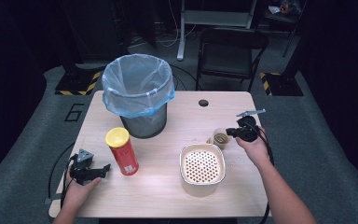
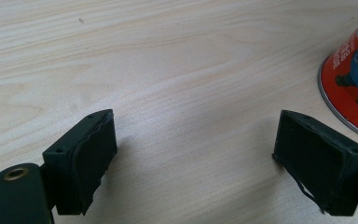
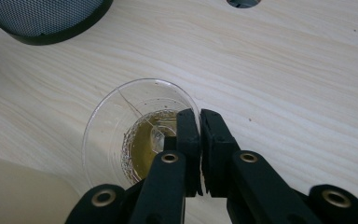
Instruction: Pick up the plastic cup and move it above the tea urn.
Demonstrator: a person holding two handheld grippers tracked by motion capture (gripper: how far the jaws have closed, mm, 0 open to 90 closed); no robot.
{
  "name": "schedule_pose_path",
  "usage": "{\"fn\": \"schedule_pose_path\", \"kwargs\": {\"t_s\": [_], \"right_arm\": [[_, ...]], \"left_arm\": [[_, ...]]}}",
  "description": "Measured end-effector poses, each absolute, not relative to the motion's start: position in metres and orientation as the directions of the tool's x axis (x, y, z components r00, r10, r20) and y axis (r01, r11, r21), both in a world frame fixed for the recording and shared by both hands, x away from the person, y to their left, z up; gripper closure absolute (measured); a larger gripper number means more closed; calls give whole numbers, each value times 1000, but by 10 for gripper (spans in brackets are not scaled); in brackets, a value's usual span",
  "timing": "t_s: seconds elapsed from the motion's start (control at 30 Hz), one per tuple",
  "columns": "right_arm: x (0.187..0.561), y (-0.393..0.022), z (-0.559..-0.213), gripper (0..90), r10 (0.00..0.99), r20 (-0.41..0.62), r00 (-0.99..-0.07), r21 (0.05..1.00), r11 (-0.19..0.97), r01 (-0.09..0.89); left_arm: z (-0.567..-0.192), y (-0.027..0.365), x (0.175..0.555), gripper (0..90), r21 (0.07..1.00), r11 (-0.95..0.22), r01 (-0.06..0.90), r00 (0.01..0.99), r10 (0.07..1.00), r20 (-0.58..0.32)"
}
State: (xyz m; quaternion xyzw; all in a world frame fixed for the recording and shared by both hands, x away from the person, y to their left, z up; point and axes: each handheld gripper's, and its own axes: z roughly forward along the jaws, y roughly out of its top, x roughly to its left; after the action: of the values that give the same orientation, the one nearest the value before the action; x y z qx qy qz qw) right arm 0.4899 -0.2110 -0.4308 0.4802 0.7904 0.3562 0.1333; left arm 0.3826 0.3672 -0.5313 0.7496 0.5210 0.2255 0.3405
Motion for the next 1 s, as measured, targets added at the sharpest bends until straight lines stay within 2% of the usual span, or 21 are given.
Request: {"fn": "schedule_pose_path", "kwargs": {"t_s": [0.53,0.8,0.83,0.9,0.93,0.97,1.0], "right_arm": [[491,-236,-433,858,882,149,-448,690,232,686],[498,-239,-440,805,892,173,-417,695,190,694],[499,-240,-441,780,889,163,-429,698,203,687],[498,-239,-442,663,888,165,-428,703,199,683],[498,-239,-442,663,888,165,-428,703,199,683],[497,-239,-442,591,888,152,-435,715,205,668],[497,-239,-442,591,888,152,-435,715,205,668]], "left_arm": [[-531,367,383,124,745,-225,628,356,934,-17],[-531,367,382,124,741,-227,632,357,934,-18],[-531,367,383,124,744,-228,628,357,934,-15],[-531,367,383,124,746,-225,627,355,935,-17],[-531,367,383,124,746,-225,627,355,935,-17],[-531,367,382,124,743,-225,630,355,934,-19],[-531,367,382,124,743,-225,630,355,934,-19]]}}
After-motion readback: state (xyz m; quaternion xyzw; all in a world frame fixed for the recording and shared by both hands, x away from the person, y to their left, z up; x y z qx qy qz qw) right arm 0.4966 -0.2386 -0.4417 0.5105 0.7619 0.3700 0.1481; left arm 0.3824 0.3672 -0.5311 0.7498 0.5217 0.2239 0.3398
